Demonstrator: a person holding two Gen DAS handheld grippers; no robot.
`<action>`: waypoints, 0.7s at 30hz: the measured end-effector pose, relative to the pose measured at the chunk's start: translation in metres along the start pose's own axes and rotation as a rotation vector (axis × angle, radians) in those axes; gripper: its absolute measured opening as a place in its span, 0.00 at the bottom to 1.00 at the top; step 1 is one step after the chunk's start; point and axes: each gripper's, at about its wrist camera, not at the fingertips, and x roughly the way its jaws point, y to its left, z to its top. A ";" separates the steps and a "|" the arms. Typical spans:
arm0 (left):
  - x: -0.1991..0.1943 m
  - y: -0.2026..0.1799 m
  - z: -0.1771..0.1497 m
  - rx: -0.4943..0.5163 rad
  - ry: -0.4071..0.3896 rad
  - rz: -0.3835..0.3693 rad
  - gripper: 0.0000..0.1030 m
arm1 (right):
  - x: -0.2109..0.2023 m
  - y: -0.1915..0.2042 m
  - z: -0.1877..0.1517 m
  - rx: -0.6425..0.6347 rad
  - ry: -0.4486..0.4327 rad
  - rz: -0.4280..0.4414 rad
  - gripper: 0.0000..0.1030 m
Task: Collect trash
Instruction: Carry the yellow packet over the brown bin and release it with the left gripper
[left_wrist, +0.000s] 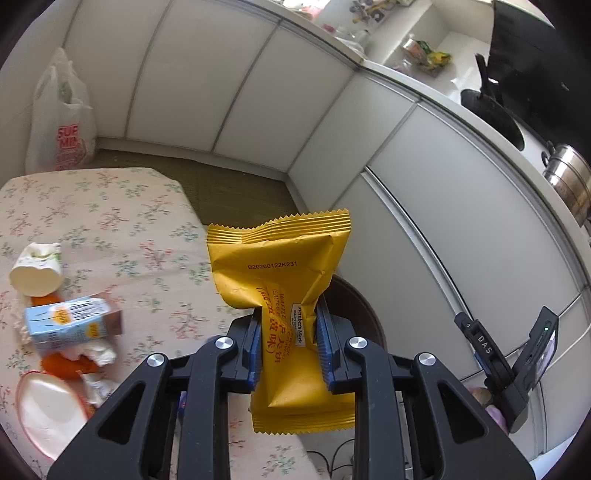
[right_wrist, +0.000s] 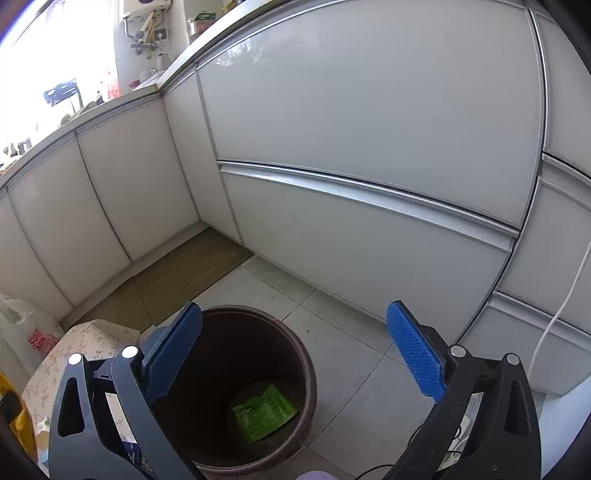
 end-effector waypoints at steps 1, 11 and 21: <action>0.010 -0.010 0.001 0.009 0.012 -0.014 0.24 | 0.003 -0.006 0.002 0.009 0.005 -0.010 0.93; 0.109 -0.069 -0.005 0.004 0.181 -0.053 0.27 | 0.023 -0.059 0.010 0.179 0.107 -0.013 0.93; 0.150 -0.088 -0.019 0.022 0.285 -0.005 0.63 | 0.030 -0.067 0.009 0.236 0.151 0.001 0.93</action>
